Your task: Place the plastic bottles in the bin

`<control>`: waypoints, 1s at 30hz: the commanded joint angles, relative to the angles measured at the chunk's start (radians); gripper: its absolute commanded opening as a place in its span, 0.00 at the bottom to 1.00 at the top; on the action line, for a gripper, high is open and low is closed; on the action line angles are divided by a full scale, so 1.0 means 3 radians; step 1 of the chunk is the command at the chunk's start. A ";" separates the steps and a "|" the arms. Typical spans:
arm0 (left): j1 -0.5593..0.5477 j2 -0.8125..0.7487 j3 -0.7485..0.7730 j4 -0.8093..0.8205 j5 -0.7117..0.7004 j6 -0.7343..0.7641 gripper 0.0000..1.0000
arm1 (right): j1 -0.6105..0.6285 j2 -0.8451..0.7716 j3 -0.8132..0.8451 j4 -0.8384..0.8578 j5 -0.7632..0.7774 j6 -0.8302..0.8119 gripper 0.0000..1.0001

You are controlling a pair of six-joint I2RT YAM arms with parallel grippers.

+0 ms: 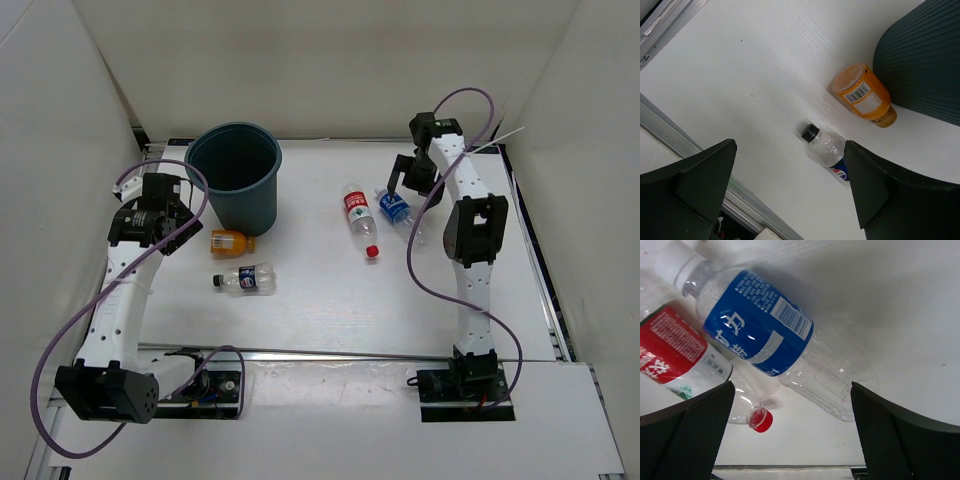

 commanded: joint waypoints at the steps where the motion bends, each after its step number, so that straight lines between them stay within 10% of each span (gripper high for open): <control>1: -0.0015 0.0035 0.0113 -0.0052 0.0009 0.0030 1.00 | -0.0028 0.0024 0.0177 -0.0012 -0.0022 -0.0059 1.00; 30: 0.0078 0.0096 0.0143 -0.0205 -0.0021 0.0000 1.00 | -0.0028 0.0316 -0.0364 0.0033 -0.0124 -0.0028 1.00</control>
